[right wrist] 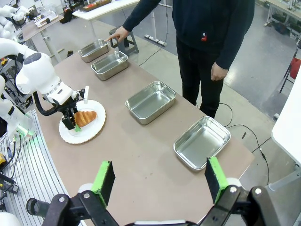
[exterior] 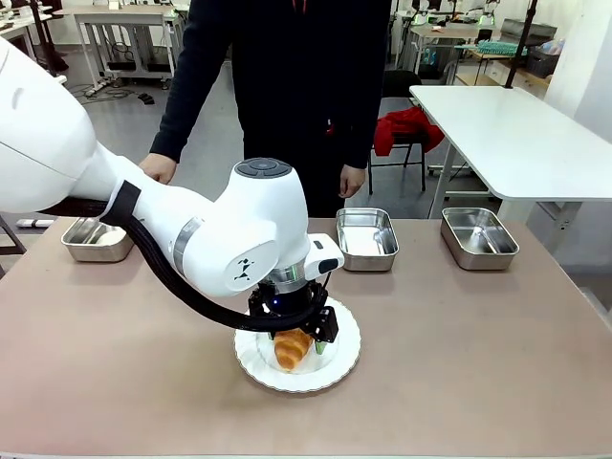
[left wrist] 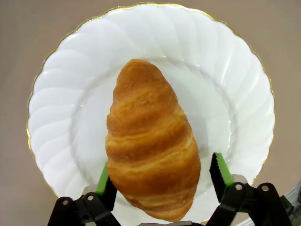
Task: Place the bread in the container.
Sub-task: Place the Butter Roll into the Airtight Container indicated by the human.
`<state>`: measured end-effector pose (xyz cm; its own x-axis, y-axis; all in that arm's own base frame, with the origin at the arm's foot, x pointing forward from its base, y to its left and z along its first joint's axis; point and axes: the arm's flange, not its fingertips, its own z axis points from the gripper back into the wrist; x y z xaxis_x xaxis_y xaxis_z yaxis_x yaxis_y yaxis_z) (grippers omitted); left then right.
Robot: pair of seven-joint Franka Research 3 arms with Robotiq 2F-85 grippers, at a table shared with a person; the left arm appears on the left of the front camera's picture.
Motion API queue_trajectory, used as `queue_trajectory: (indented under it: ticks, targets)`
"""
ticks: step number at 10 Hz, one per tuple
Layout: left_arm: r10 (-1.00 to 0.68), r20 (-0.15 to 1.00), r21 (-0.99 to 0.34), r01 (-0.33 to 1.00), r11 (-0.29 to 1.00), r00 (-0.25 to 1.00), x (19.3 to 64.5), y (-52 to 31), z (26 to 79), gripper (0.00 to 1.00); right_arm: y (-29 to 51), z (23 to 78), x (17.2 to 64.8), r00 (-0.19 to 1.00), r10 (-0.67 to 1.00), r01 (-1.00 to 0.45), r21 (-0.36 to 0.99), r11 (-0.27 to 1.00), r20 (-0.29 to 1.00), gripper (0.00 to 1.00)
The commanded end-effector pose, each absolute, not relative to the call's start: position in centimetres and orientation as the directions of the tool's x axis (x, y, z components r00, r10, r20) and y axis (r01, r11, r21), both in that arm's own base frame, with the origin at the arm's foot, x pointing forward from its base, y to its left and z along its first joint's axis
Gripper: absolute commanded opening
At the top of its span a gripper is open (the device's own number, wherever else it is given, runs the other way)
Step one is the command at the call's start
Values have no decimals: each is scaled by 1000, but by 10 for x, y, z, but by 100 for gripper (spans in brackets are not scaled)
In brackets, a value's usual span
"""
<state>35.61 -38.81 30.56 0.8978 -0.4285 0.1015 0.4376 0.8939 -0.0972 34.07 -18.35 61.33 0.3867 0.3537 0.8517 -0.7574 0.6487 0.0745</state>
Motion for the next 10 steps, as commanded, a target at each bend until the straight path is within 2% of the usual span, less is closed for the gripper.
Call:
queue_trajectory:
  ticks: [1,5,8,9,10]
  targets:
    - [-401,126,-69,412,909,907,358,-393,307,81,-183,614,341,363,342,-765,68,641,867,100]
    - [-399,115,-61,407,911,910,360,-390,307,41,-183,614,341,363,342,-765,68,641,867,100]
    - [-424,112,-92,434,896,899,360,-387,309,41,-183,614,341,363,342,-765,68,641,867,100]
    - [-424,114,-91,435,896,898,360,-387,311,45,-183,614,341,363,342,-765,68,641,867,100]
    - [-420,166,-123,442,889,892,366,-380,335,41,-183,614,341,363,342,-765,68,641,867,100]
